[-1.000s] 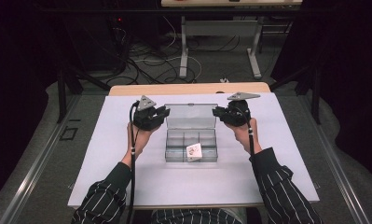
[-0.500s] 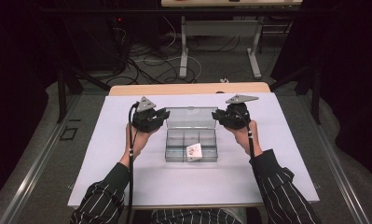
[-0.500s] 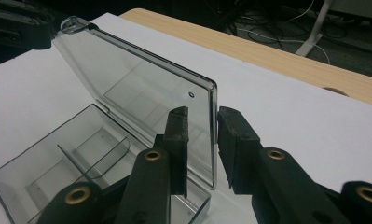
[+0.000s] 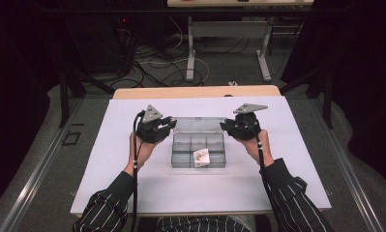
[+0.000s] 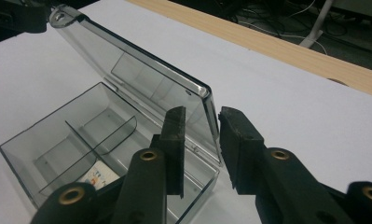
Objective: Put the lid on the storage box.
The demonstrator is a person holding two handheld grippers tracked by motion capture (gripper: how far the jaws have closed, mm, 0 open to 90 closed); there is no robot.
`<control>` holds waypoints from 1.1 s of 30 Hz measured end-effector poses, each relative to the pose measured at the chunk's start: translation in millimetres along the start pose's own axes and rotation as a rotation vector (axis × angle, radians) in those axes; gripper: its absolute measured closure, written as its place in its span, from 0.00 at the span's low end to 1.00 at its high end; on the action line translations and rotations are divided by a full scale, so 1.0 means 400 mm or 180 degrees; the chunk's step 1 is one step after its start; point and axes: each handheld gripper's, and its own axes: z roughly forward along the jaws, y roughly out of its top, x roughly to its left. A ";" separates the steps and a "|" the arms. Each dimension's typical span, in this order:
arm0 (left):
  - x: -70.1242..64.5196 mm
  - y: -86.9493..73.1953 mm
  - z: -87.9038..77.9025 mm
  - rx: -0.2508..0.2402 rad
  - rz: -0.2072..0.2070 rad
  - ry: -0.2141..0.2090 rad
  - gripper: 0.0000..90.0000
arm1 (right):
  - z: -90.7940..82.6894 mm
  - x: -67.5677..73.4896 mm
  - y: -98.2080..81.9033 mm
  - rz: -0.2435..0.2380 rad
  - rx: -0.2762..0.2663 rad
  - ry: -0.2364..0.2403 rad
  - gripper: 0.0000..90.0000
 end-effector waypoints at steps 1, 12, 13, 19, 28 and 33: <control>-0.004 -0.002 -0.001 -0.0003 -0.0002 0.0014 0.81 | -0.001 0.003 -0.002 -0.0007 0.0012 -0.0009 0.79; -0.024 -0.018 -0.014 0.0017 0.0081 0.0032 0.79 | -0.020 0.021 -0.018 -0.0086 0.0052 0.0010 0.77; -0.025 -0.019 -0.015 0.0020 0.0091 0.0030 0.79 | -0.022 0.021 -0.018 -0.0099 0.0046 0.0011 0.77; -0.036 -0.029 -0.026 0.0098 0.0176 -0.0001 0.78 | -0.034 0.035 -0.027 -0.0160 0.0058 0.0028 0.77; -0.049 -0.047 -0.033 0.0146 0.0208 -0.0031 0.76 | -0.043 0.045 -0.044 -0.0194 0.0116 0.0054 0.76; -0.055 -0.054 -0.035 0.0172 0.0226 -0.0049 0.76 | -0.045 0.051 -0.050 -0.0210 0.0142 0.0064 0.76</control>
